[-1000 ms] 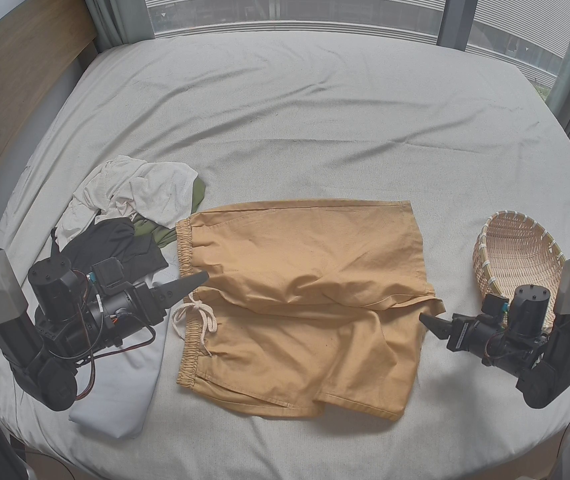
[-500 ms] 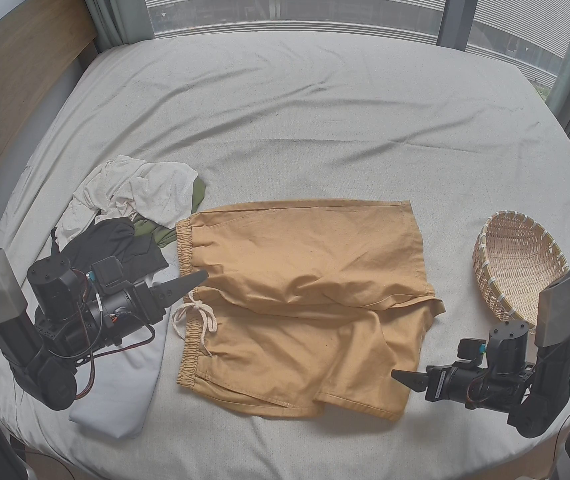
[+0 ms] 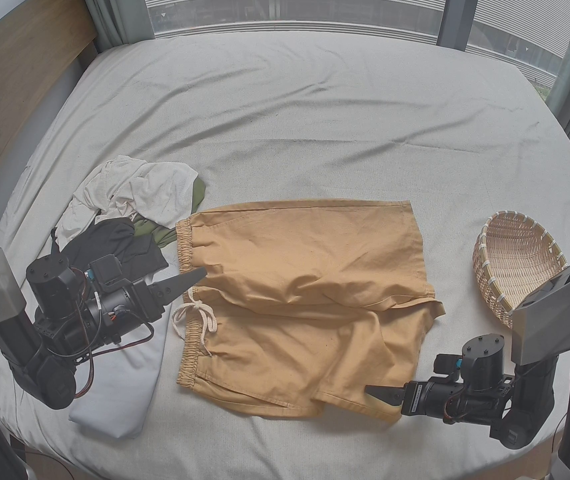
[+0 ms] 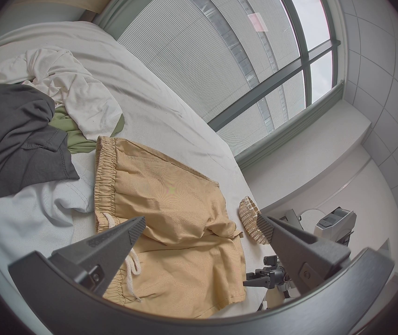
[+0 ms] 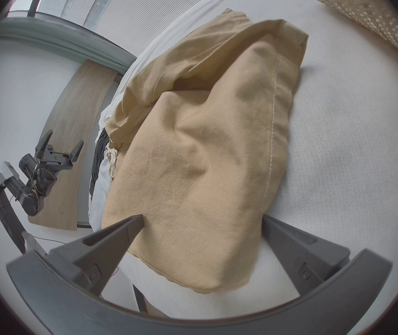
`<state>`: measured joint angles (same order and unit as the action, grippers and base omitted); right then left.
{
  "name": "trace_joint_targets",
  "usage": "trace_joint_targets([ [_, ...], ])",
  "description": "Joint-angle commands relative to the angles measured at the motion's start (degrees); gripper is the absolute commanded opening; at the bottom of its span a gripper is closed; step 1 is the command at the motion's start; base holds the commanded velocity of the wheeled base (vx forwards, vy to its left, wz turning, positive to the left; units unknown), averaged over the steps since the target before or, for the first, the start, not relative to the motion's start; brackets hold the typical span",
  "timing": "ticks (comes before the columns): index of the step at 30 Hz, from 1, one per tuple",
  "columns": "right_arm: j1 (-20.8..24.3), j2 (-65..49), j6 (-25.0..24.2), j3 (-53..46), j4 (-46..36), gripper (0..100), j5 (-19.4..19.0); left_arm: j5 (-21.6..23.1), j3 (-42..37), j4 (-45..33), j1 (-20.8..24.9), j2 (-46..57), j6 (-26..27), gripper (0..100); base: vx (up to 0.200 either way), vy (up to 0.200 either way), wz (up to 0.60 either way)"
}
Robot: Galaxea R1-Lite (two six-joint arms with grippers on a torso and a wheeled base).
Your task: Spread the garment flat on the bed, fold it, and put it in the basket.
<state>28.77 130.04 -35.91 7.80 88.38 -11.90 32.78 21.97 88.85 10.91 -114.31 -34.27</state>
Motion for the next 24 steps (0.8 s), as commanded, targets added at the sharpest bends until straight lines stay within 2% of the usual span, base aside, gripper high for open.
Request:
trace_joint_targets([
  [1, 0.5, 0.0, -0.6, -0.2, 0.0, 100, -0.1, 0.0, 0.0, 0.0, 0.1, -0.2, 0.0, 100, 0.0, 0.0, 0.0],
  [6, 1.0, -2.0, -1.1, -1.6, 0.0, 100, -0.1, 0.0, 0.0, 0.0, 0.1, -0.5, 0.0, 100, 0.0, 0.0, 0.0],
  [13, 2.1, -9.9, -5.7, -3.4, -0.1, 100, -0.2, 0.0, 0.0, 0.0, 0.0, -0.5, 0.0, 100, 0.0, 0.0, 0.0],
  [24, -1.0, -18.1, -6.2, -7.8, -0.2, 100, -0.1, 0.0, 0.1, 0.0, 0.0, -0.5, 0.0, 100, 0.0, 0.0, 0.0],
])
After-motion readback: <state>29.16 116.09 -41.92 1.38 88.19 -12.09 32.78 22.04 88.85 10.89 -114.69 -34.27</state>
